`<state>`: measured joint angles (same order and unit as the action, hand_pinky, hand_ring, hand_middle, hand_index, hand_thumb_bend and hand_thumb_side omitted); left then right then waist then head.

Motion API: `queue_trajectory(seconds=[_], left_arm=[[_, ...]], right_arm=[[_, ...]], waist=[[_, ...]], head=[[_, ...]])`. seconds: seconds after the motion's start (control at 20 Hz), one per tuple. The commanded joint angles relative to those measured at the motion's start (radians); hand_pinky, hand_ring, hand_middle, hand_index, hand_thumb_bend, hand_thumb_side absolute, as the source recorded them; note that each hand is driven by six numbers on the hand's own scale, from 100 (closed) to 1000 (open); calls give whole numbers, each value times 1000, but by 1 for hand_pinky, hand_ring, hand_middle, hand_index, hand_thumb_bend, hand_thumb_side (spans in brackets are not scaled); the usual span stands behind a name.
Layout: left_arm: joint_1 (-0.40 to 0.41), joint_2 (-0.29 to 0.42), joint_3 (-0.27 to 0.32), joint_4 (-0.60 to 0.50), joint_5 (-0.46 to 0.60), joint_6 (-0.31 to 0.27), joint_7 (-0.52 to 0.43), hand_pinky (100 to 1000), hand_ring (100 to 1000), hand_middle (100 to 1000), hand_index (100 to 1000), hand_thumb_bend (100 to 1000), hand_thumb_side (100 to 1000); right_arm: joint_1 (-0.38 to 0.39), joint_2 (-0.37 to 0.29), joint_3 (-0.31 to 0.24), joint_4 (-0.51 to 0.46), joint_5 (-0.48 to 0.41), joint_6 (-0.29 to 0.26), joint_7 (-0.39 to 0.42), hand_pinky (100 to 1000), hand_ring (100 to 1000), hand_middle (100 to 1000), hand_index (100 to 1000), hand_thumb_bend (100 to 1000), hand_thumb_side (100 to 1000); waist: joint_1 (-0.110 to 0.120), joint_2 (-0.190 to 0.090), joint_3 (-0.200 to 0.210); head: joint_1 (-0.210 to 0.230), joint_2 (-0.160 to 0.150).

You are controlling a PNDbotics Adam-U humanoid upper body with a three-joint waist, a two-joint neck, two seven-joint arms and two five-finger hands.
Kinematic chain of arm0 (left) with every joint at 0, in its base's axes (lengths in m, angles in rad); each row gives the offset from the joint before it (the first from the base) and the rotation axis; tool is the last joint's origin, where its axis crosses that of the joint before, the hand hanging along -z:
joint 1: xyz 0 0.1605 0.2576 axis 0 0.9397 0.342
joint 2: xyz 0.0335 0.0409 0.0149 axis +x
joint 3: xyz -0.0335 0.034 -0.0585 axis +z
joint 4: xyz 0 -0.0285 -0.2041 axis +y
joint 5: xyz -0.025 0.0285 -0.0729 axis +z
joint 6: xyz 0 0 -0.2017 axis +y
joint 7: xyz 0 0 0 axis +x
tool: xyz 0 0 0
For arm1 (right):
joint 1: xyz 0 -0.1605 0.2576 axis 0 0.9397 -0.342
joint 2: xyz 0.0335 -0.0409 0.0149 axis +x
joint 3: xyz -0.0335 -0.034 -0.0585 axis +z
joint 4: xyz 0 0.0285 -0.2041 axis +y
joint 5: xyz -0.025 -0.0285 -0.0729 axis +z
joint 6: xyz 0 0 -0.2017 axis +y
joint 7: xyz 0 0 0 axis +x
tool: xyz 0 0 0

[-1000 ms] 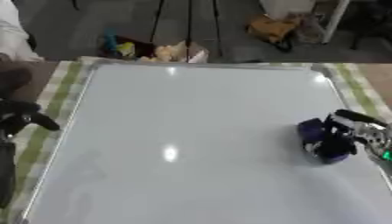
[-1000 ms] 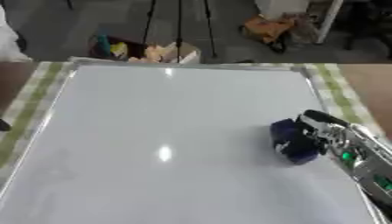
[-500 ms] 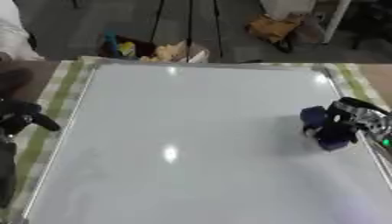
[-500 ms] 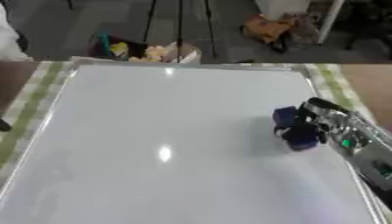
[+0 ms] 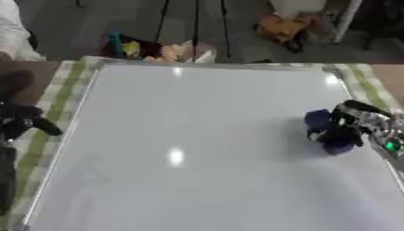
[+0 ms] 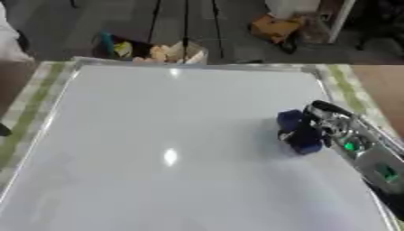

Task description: Wipe the whiteboard clean with a brush.

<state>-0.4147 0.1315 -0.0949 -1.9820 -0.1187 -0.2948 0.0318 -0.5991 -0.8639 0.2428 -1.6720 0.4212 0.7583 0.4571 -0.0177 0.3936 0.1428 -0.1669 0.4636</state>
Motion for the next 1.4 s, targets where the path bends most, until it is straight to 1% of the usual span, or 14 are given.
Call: queue_trajectory(seconds=[0.05,0.2,0.3,0.55,0.85,0.95,1.0,1.05,1.1,1.2,1.4], left_arm=[[-8,7,-10,-18,-3,0,-4,464,925,811,625,100,982],[-8,6,-11,-18,-2,1,-7,465,926,811,625,100,982],[-8,5,-11,-18,-1,1,-7,465,926,811,625,100,982],[-7,4,-12,-18,0,2,-9,465,926,811,625,100,983],[-9,3,-13,-18,1,2,-10,465,926,811,625,100,984],[-10,3,-13,-18,1,1,-10,465,926,811,626,100,983],[-11,3,-13,-18,1,1,-10,465,925,811,626,100,982],[-11,3,-13,-18,1,2,-10,465,925,811,626,100,982],[-11,2,-13,-18,1,2,-10,465,925,810,626,100,982],[-12,2,-13,-18,2,2,-10,465,924,810,627,100,981],[-13,1,-14,-18,2,2,-10,466,924,810,627,100,981]], right_arm=[[-23,-17,12,-113,35,91,114,171,364,340,175,100,311],[-38,-10,37,-185,71,82,153,172,364,341,176,100,318],[-49,-3,51,-215,95,78,186,173,365,342,176,100,319],[-73,17,72,-267,125,69,266,174,364,341,176,100,319],[-83,37,101,-311,160,54,322,188,376,354,182,100,335],[-82,43,114,-315,188,46,335,234,415,391,198,100,401],[-81,48,123,-312,204,40,340,242,421,397,202,100,409],[-80,55,130,-307,219,34,345,259,431,407,209,100,436],[-80,62,135,-302,231,28,349,286,451,424,232,100,455],[-80,78,143,-288,249,17,355,325,478,450,257,100,469],[-75,100,159,-262,265,-4,365,360,513,475,272,100,484]], waist=[[-2,-22,1],[-5,-24,3],[-7,-26,5],[-14,-27,10],[-18,-26,13],[-18,-26,16],[-18,-27,18],[-19,-27,21],[-19,-28,23],[-19,-30,26],[-19,-32,27]], head=[[-5,-6],[-8,-6],[-10,-6],[-11,-6],[-12,-6],[-13,-6],[-13,-7],[-14,-7],[-14,-7],[-15,-8],[-15,-9]])
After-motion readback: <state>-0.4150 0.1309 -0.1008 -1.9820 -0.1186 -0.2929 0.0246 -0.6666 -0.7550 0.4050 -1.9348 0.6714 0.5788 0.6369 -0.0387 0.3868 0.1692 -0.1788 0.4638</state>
